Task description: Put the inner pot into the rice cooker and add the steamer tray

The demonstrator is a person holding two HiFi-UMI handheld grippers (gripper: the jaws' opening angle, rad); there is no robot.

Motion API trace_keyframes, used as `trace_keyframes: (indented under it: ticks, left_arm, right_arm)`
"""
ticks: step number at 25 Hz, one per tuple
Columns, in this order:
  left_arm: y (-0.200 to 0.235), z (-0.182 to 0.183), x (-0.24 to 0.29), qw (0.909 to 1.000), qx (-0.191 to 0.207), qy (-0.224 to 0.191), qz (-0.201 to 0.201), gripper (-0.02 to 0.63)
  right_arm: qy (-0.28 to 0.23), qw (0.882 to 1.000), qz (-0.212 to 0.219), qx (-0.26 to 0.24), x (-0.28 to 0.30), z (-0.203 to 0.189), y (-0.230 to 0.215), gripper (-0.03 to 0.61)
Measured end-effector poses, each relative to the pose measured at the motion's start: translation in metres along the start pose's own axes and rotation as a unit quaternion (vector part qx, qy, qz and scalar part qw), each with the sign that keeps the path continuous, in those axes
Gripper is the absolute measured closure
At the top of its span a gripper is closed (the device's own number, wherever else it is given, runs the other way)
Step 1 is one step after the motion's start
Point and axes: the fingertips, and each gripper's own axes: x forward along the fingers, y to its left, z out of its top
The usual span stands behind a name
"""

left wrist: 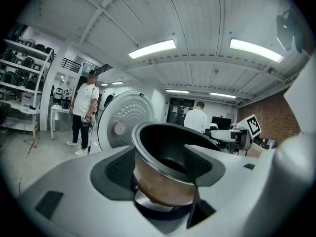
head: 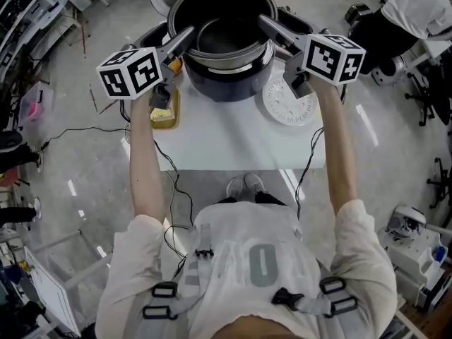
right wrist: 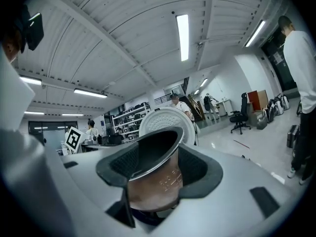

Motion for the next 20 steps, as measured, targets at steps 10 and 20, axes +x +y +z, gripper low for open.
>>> trace_keyframes:
  ticks: [10,20]
  left_arm:
    - [0.022,-0.044,0.034,0.9983,-0.003,0.058,0.007,0.321]
    - [0.035,-0.081,0.060,0.9936,0.005,0.111,0.017,0.321]
  right_arm:
    - [0.063,0.997,-0.034,0.015,0.021,-0.050,-0.040,0.337]
    - [0.143,0.987,-0.069,-0.007,0.033,-0.098,-0.071,0.337]
